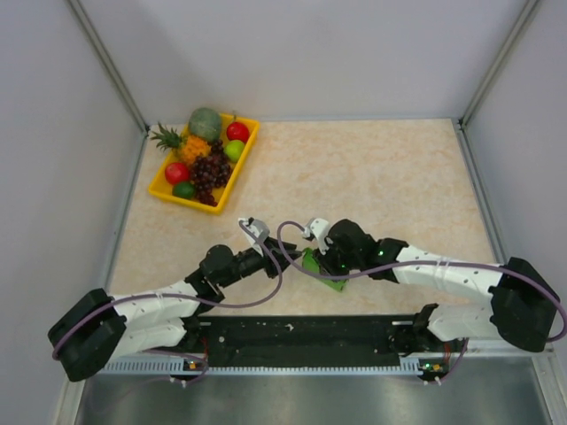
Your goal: Fold the paper box
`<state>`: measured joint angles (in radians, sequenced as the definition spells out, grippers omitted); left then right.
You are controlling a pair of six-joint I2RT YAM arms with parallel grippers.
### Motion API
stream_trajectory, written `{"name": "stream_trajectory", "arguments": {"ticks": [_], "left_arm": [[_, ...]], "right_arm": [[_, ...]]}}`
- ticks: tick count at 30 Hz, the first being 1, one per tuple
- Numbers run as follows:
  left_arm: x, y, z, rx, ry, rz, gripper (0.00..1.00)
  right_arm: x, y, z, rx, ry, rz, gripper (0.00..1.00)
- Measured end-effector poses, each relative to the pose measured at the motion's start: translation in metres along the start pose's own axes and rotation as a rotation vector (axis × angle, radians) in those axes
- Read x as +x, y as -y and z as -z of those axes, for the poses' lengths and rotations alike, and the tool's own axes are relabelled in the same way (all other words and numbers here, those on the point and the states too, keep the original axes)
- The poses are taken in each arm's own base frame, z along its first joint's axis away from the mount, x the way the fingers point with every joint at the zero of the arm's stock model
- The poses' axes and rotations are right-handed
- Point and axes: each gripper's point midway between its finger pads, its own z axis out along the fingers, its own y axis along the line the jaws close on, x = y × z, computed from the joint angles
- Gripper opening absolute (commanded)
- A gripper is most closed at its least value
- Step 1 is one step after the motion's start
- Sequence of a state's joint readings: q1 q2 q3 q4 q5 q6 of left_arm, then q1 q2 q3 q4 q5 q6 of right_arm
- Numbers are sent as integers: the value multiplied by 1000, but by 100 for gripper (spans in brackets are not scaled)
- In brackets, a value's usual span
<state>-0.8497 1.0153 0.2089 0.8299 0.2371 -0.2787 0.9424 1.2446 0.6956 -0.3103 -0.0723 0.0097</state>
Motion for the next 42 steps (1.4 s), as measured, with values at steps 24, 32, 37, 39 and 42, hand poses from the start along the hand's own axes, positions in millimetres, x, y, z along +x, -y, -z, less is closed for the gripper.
{"name": "stream_trajectory", "arguments": {"ticks": [24, 32, 37, 39, 42], "left_arm": [[22, -19, -26, -67, -160, 44, 27], [39, -25, -32, -62, -246, 71, 29], [41, -19, -38, -18, -271, 80, 14], [41, -18, -40, -12, -279, 77, 5], [41, -20, -41, -17, -292, 72, 2]], "right_arm": [[-3, -3, 5, -3, 96, -6, 27], [-2, -3, 5, -3, 89, -7, 27], [-2, -3, 6, -3, 88, -7, 27], [-1, -3, 6, -4, 83, -7, 26], [-1, -3, 5, -3, 81, -9, 26]]}}
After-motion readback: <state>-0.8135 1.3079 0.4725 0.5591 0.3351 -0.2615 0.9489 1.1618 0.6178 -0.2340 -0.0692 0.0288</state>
